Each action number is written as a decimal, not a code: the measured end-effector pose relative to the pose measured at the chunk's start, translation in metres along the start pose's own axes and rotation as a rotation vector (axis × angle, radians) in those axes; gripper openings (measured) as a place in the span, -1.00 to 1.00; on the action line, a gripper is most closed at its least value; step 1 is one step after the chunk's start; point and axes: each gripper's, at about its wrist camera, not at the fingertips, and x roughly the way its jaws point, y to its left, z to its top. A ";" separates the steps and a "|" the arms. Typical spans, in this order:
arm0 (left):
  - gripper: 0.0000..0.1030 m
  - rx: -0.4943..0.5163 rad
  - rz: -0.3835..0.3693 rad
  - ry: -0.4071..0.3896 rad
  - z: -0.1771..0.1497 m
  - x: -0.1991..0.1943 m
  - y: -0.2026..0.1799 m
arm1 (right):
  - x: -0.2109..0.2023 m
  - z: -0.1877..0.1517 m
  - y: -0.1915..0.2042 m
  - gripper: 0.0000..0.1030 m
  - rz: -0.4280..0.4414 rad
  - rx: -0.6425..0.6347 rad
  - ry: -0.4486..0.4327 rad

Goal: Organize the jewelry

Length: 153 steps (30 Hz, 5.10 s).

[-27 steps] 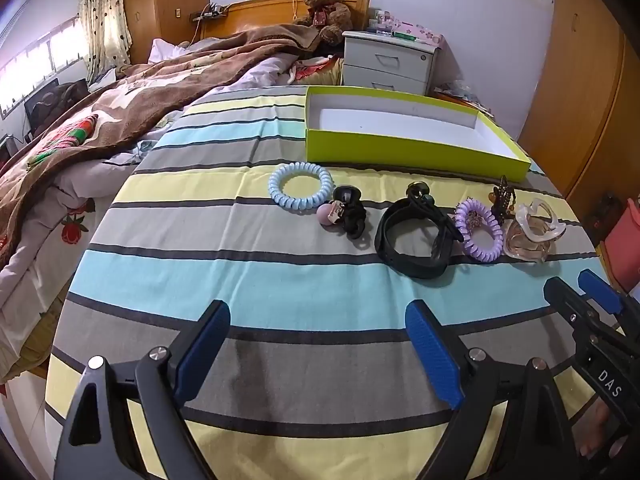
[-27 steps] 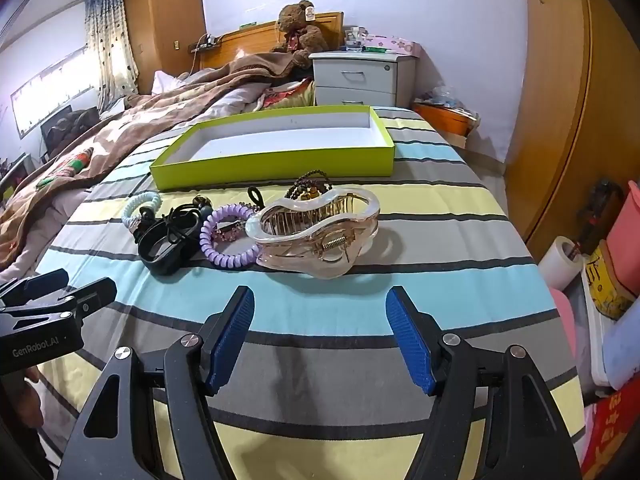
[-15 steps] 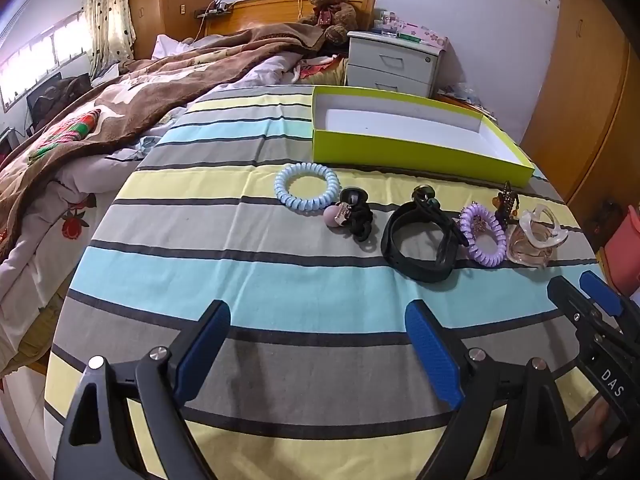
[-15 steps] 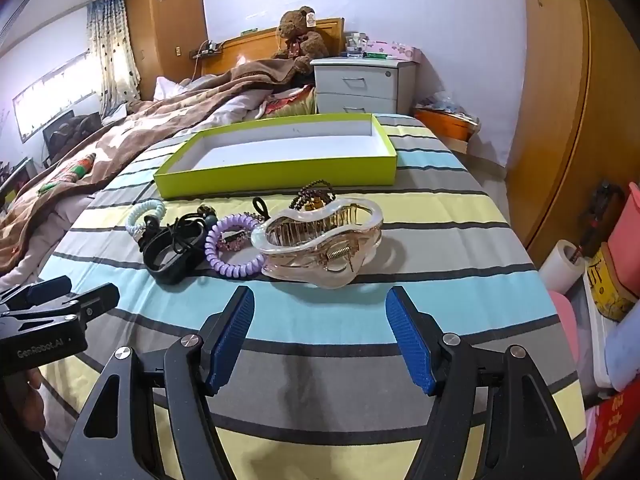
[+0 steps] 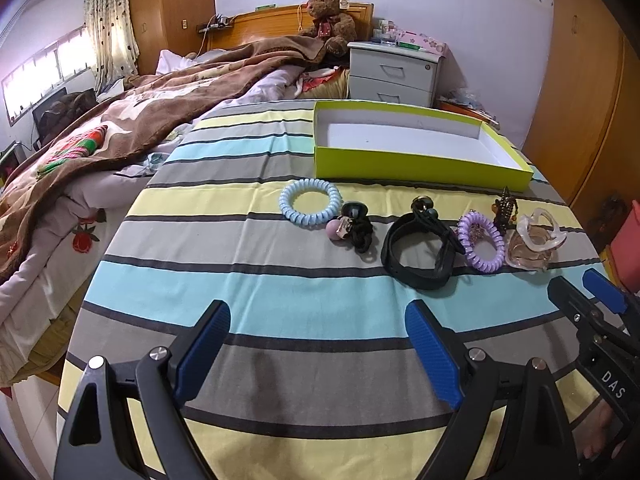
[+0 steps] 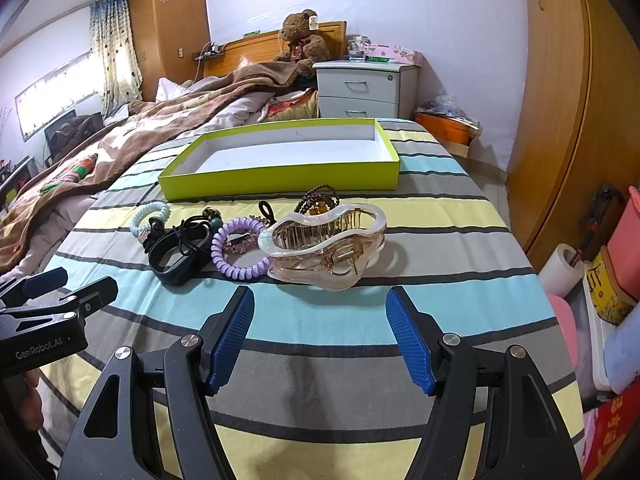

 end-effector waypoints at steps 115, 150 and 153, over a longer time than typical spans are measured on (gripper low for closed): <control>0.52 -0.090 -0.118 0.187 0.076 0.075 0.054 | 0.041 0.041 -0.041 -0.60 -0.061 -0.048 0.190; -0.77 -0.061 -0.037 0.161 0.073 0.083 0.040 | 0.044 0.038 -0.049 -0.73 -0.055 0.002 0.165; -0.80 -0.064 -0.050 0.155 0.073 0.080 0.040 | 0.043 0.037 -0.049 -0.73 -0.056 -0.001 0.158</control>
